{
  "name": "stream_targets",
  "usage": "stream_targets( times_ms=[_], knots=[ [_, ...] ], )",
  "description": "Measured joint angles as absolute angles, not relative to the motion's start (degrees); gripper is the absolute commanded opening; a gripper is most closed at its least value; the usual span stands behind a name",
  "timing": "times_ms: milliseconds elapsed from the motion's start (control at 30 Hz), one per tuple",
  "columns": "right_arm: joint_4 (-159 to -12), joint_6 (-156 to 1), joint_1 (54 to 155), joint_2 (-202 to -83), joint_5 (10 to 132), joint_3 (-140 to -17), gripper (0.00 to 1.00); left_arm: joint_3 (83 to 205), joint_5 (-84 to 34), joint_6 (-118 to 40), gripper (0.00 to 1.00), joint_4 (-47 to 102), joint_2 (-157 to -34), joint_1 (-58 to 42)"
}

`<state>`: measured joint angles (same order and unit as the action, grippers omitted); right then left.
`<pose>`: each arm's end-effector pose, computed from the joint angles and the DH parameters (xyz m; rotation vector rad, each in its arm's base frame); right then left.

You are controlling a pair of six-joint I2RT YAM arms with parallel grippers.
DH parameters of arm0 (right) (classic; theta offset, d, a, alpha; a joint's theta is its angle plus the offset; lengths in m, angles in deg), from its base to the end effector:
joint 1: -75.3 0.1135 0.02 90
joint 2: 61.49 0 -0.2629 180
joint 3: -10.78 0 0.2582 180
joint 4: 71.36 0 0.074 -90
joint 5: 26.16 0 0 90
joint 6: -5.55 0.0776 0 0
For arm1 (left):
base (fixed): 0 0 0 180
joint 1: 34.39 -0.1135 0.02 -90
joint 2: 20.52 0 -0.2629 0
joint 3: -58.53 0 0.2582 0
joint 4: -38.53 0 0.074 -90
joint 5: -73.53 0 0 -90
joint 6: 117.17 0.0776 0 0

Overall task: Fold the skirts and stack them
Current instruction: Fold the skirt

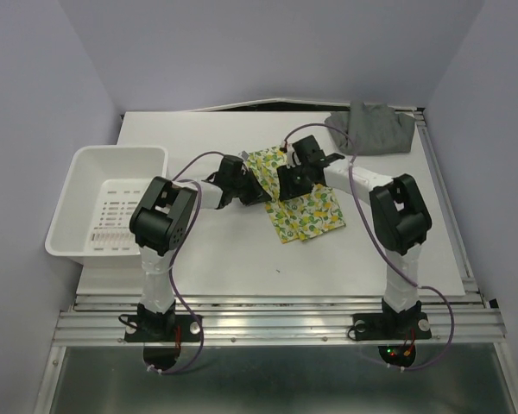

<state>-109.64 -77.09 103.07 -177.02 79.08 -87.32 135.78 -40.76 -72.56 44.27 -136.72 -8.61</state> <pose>0.4006 0.2340 0.1504 -0.5644 2.5317 0.5719 0.3985 -0.2279 0.1078 -0.1290 2.3292 -1.1344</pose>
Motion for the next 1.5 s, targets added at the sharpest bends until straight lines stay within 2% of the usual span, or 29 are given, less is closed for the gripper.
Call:
stream_targets(
  times_ms=[167,300,333,400,467,967,1033,1067,1100,1200,1500],
  knots=[
    [-109.77,-77.09,104.3,-178.79,79.26,-87.63,0.47,135.84,-40.61,-72.56,0.02,44.11,-136.74,-8.61],
    [-109.9,-76.88,104.91,-181.04,78.93,-89.6,0.38,135.84,-40.56,-72.54,0.02,44.14,-136.74,-8.61],
    [-109.79,-76.83,104.97,-181.17,78.69,-90.01,0.38,135.84,-40.54,-72.56,0.02,44.14,-136.74,-8.61],
    [-110.01,-76.7,105.02,-181.32,78.58,-90.73,0.48,135.84,-40.52,-72.56,0.02,44.14,-136.74,-8.61],
    [-110.25,-76.61,105.02,-181.56,78.63,-91.74,0.51,135.84,-40.52,-72.56,0.02,44.14,-136.74,-8.61],
    [-112.91,-76.77,105.72,-184.38,79.02,-96.81,0.41,135.84,-40.54,-72.54,0.02,44.16,-136.74,-8.61],
    [-113.37,-76.85,105.96,-185.41,78.8,-96.92,0.34,135.84,-40.52,-72.52,0.02,44.16,-136.74,-8.61],
    [-113.55,-76.9,106.05,-185.69,78.76,-97.16,0.27,135.84,-40.56,-72.5,0.02,44.16,-136.74,-8.61],
    [-113.59,-76.85,106.05,-185.72,78.65,-97.47,0.16,135.84,-40.61,-72.5,0.02,44.16,-136.76,-8.61],
    [-114.05,-76.57,106.09,-186.04,78.43,-98.67,0.01,135.84,-40.63,-72.5,0.02,44.2,-136.8,-8.61],
    [-115.23,-74.32,106.11,-186.83,77.8,-103.83,0.01,135.84,-40.65,-72.52,0.02,44.31,-136.8,-8.61]
  ],
)
